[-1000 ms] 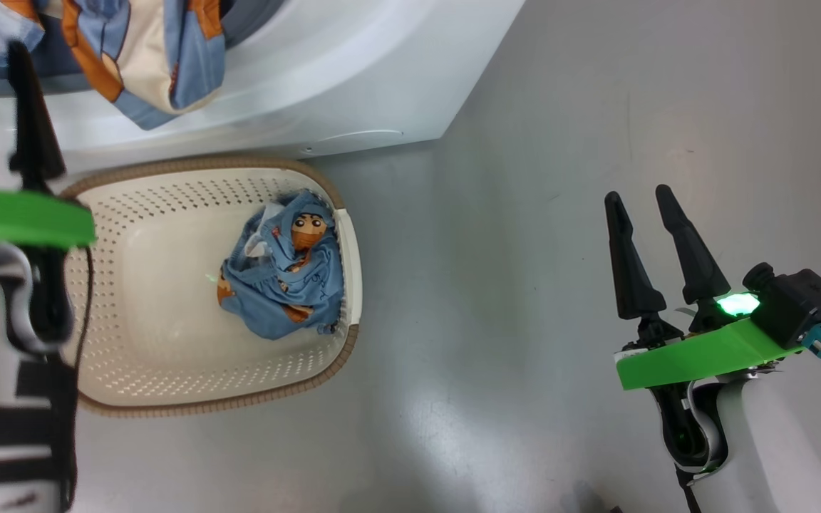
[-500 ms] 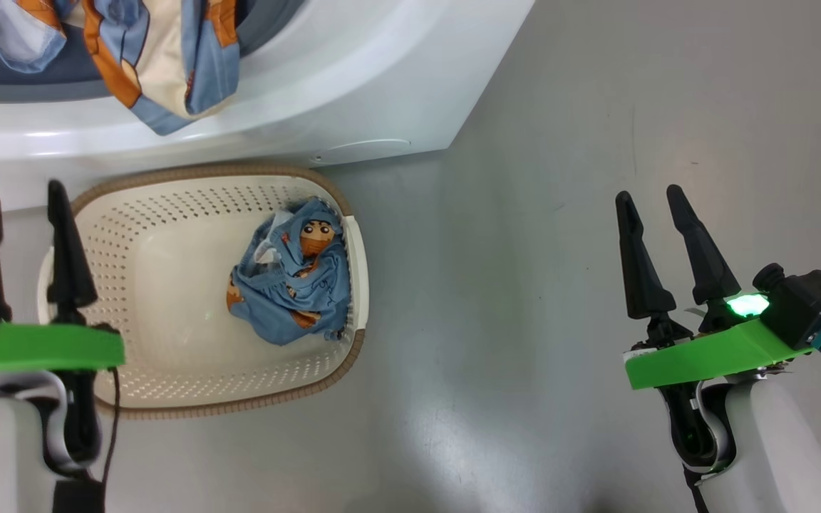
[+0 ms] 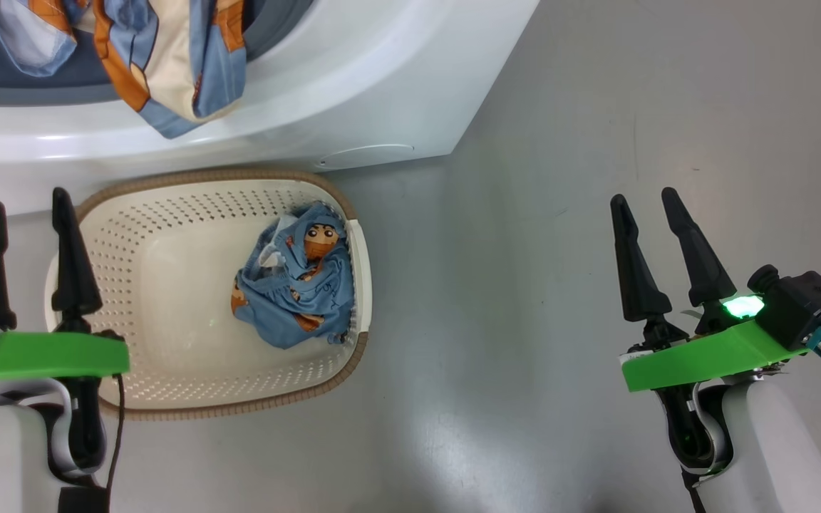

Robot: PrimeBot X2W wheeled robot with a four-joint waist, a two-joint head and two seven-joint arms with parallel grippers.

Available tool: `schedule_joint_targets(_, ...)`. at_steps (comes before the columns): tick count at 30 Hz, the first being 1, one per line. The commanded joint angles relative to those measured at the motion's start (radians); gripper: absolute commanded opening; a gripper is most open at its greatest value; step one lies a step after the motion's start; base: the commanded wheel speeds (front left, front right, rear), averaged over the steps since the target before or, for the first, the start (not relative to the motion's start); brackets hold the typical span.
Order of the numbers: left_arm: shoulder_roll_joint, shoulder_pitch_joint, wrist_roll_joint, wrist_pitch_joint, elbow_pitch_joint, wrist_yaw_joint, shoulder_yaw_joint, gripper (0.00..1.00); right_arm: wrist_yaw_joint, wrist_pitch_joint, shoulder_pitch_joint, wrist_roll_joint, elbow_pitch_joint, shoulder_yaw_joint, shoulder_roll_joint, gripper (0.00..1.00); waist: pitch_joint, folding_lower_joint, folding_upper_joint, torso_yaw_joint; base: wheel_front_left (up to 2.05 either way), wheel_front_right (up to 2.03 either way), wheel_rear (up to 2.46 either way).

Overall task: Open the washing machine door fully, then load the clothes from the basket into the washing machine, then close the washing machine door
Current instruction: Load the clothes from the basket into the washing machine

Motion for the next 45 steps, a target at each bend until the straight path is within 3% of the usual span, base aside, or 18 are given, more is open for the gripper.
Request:
schedule_joint_targets(1,0.027,0.025,0.012,-0.005,-0.030,-0.003,0.026,1.00,0.002,-0.005,0.028,-0.003,-0.018,0.024,-0.001,1.00,-0.003,0.0000,0.0000,-0.001,0.00,0.00,0.00)
schedule_joint_targets(18,0.069,-0.183,-0.036,-0.005,-0.026,-0.003,-0.176,1.00,0.002,-0.005,0.017,-0.003,-0.021,0.027,0.003,1.00,0.014,0.0000,0.0000,-0.009,0.00,0.00,0.00)
schedule_joint_targets(38,0.130,-0.462,-0.109,-0.005,0.343,-0.003,-0.290,1.00,0.002,-0.005,0.003,0.008,-0.021,0.038,0.016,1.00,0.035,0.0000,0.0000,-0.051,0.00,0.00,0.00)
schedule_joint_targets(39,0.131,-0.471,-0.115,-0.005,0.356,-0.003,-0.298,0.94,0.002,-0.005,0.003,0.009,-0.022,0.038,0.016,1.00,0.035,0.0000,0.0000,-0.052,0.00,0.00,0.00)
schedule_joint_targets(40,0.131,-0.481,-0.124,-0.005,0.369,-0.003,-0.306,0.52,0.002,-0.005,0.004,0.009,-0.022,0.037,0.016,1.00,0.035,0.0000,0.0000,-0.053,0.00,0.00,0.00)
schedule_joint_targets(41,0.133,-0.491,-0.133,-0.005,0.382,-0.003,-0.314,0.30,0.002,-0.005,0.004,0.010,-0.023,0.037,0.017,1.00,0.035,0.0000,0.0000,-0.053,0.00,0.00,0.00)
schedule_joint_targets(42,0.135,-0.501,-0.141,-0.005,0.392,-0.003,-0.324,0.00,0.002,-0.005,0.004,0.010,-0.023,0.037,0.017,1.00,0.035,0.0000,0.0000,-0.054,0.00,0.00,0.00)
schedule_joint_targets(45,0.142,-0.531,-0.180,-0.005,0.423,-0.003,-0.359,0.00,0.002,-0.005,0.004,0.011,-0.023,0.036,0.017,1.00,0.036,0.0000,0.0000,-0.055,0.00,0.00,0.00)
